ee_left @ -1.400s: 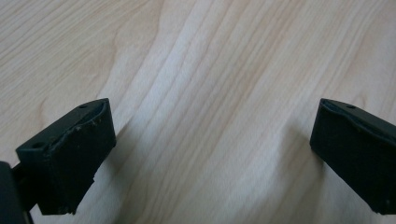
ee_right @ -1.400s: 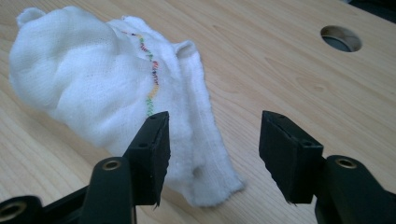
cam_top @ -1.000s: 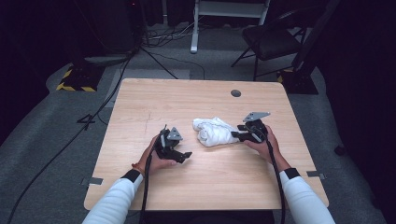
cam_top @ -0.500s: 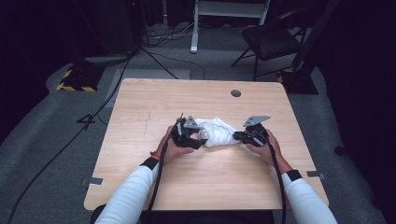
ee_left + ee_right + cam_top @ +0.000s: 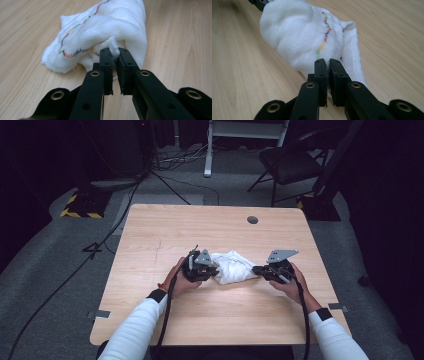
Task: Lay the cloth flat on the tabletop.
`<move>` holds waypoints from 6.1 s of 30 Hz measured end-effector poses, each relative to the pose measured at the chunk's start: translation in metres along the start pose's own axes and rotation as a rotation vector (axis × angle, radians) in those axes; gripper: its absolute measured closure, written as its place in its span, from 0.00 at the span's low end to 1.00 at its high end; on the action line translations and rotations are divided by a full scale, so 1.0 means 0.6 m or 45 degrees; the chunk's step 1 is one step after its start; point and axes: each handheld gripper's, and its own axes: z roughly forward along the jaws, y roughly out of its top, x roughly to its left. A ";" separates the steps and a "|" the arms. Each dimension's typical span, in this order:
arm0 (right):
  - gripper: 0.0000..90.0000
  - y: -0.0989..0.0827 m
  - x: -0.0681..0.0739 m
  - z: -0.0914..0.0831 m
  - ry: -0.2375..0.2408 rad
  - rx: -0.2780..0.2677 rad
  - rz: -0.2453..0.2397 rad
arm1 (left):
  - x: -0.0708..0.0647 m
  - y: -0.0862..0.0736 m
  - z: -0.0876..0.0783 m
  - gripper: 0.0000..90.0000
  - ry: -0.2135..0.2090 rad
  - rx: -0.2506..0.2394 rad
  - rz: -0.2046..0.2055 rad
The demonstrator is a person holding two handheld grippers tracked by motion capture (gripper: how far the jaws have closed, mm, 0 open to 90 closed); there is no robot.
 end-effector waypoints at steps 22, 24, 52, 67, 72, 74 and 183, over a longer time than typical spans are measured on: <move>0.94 -0.067 0.054 -0.003 0.136 0.140 -0.053 | -0.053 -0.045 -0.025 0.92 -0.048 0.126 0.076; 0.94 -0.069 0.055 -0.003 0.133 0.138 -0.052 | -0.054 -0.048 -0.027 0.92 -0.049 0.128 0.068; 0.69 -0.058 -0.034 -0.008 -0.115 0.079 0.127 | 0.038 0.010 0.009 0.34 0.144 -0.024 -0.195; 0.81 -0.064 -0.045 0.016 -0.033 0.126 0.187 | 0.039 0.022 0.060 0.49 -0.048 0.095 -0.178; 0.96 -0.061 -0.039 0.017 0.007 0.135 0.157 | 0.032 0.021 0.061 0.73 -0.082 0.108 -0.116; 0.96 -0.060 -0.038 0.017 0.004 0.135 0.152 | 0.027 0.024 0.057 0.79 -0.080 0.117 -0.082; 0.54 -0.047 -0.053 -0.005 -0.278 0.121 0.205 | 0.003 0.029 0.017 0.39 0.050 0.024 -0.026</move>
